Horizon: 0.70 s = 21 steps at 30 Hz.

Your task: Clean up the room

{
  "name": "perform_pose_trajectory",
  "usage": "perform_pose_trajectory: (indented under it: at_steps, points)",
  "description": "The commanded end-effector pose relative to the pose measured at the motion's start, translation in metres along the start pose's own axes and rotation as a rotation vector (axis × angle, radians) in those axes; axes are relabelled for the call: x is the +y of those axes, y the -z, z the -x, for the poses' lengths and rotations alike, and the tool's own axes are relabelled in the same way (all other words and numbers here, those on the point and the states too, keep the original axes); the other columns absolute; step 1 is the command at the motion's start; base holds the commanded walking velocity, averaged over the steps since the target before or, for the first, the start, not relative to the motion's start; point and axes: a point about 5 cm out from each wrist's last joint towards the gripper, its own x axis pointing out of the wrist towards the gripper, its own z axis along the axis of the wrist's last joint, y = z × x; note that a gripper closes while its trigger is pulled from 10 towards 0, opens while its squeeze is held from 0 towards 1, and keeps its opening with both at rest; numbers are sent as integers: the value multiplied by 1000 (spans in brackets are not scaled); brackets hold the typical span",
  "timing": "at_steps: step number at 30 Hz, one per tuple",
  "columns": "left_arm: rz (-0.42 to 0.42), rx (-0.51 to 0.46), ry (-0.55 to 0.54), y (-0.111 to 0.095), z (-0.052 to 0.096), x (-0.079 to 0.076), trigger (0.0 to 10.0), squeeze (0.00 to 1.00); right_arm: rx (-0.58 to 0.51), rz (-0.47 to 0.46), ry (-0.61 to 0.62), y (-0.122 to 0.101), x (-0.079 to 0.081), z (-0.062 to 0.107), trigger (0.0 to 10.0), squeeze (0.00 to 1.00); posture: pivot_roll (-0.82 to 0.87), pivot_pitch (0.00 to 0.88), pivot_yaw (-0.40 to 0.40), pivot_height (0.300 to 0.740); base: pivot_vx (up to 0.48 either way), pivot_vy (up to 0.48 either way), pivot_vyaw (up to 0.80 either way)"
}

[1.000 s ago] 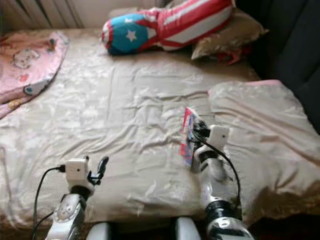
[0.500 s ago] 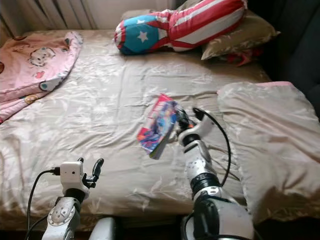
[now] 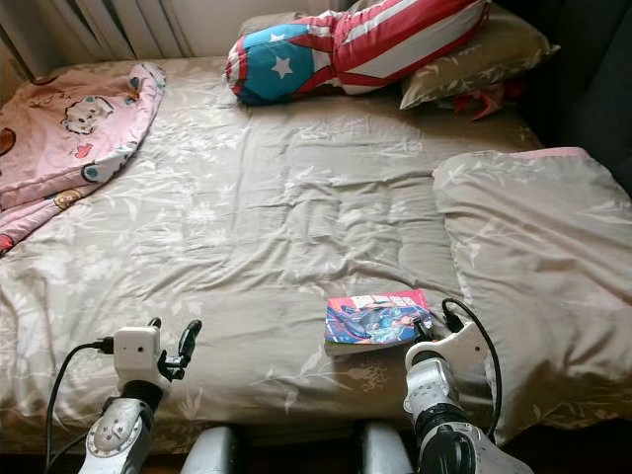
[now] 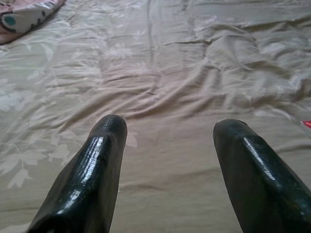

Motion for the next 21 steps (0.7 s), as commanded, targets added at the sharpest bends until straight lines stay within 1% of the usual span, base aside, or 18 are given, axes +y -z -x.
perform_pose_trajectory:
  at_steps: [1, 3, 4, 5, 8, 9, 11, 12, 13, 19, 21]
  points:
    - [-15, 15, 8, 1, 1, 2, 10000, 0, 4, 7, 4, 2, 2, 0, 10000, 353, 55, 164, 57, 638, 0, 0, 0]
    - [-15, 16, 9, 0, 1, 1, 10000, 0, 2, 3, 3, 1, 2, 0, 10000, 353, 55, 164, 57, 638, 0, 0, 0]
    - [-14, 16, 13, 0, 0, 0, 10000, 0, 0, 17, 0, -1, 2, 0, 10000, 965, 52, 161, 60, 638, 0, 0, 0]
    - [-14, 17, 14, 0, 0, 0, 10000, 0, -3, 19, 1, -2, 2, -1, 10000, 937, 53, 161, 60, 638, 0, 0, 0]
    - [-12, 18, 15, -1, 0, 0, 10000, 0, -11, 17, 6, -5, 1, -1, 10000, 925, 53, 161, 60, 638, 0, 0, 0]
    - [-10, 20, 15, 0, 0, 0, 10000, 0, -21, 13, 17, -8, -1, -1, 10000, 706, 51, 162, 58, 638, 0, 0, 0]
    - [-10, 21, 15, 0, 0, 0, 10000, 0, -25, 11, 21, -9, -2, -1, 10000, 706, 51, 162, 58, 638, 0, 0, 0]
    - [-9, 22, 14, 0, 0, 0, 10000, 0, -28, 11, 26, -11, -3, -1, 10000, 341, 50, 161, 58, 638, 0, 0, 0]
    - [-8, 23, 13, 0, 0, 0, 10000, 0, -35, 12, 31, -12, -4, -1, 10000, 0, 47, 162, 57, 638, 0, 0, 0]
    - [-4, 24, 15, 0, -1, -1, 10000, 0, -64, 17, 42, -21, -8, -2, 10000, 0, 41, 162, 56, 638, 0, 0, 0]
    - [-3, 26, 15, 0, -1, -2, 10000, 0, -75, 44, 31, -23, -7, -2, 10000, 0, 37, 161, 56, 638, 0, 0, 0]
